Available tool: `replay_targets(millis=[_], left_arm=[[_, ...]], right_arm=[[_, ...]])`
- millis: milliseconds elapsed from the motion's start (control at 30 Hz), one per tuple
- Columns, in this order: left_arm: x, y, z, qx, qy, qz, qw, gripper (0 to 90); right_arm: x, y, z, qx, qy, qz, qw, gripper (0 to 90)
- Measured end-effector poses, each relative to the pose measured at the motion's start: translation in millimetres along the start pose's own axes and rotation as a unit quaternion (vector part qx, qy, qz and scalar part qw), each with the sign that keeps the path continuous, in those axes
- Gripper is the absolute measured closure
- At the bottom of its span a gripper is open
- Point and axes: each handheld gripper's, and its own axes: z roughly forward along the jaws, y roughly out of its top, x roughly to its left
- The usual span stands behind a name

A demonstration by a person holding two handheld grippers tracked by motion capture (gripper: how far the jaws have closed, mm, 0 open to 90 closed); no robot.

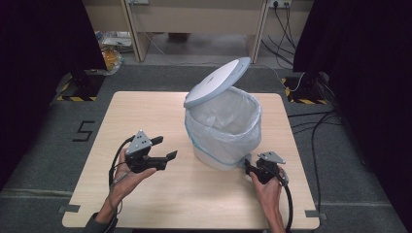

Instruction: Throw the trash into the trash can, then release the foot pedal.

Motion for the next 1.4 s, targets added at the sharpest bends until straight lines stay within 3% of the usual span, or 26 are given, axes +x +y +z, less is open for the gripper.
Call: replay_targets(millis=[300, 567, 833, 1033, 1167, 1400], left_arm=[[6.8, -33.2, 7.3, 0.028, 0.015, -0.006, 0.9995, 22.3], [16.2, -65.1, 13.2, 0.062, 0.032, -0.010, 0.9975, 22.0], [32.5, -93.1, 19.9, 0.110, 0.051, -0.028, 0.9922, 21.9], [37.4, -103.1, 21.1, 0.131, 0.068, -0.027, 0.9887, 21.8], [38.7, -107.6, 23.2, 0.148, 0.068, -0.031, 0.9861, 21.0], [41.0, -108.8, 20.6, 0.149, 0.071, -0.042, 0.9854, 20.1]], right_arm=[[-0.3, 0.0, 0.2, 0.000, 0.001, 0.001, 1.0000, 33.9], [-0.2, 0.0, 0.1, 0.000, 0.001, 0.000, 1.0000, 34.0], [-0.3, 0.0, 0.2, 0.000, 0.001, 0.001, 1.0000, 33.9], [-0.5, 0.1, 0.3, 0.000, 0.001, 0.002, 1.0000, 33.9], [-1.2, 0.2, 0.2, 0.001, 0.002, 0.001, 1.0000, 33.8], [-1.7, 0.4, 0.4, 0.002, 0.006, 0.006, 1.0000, 33.7]])
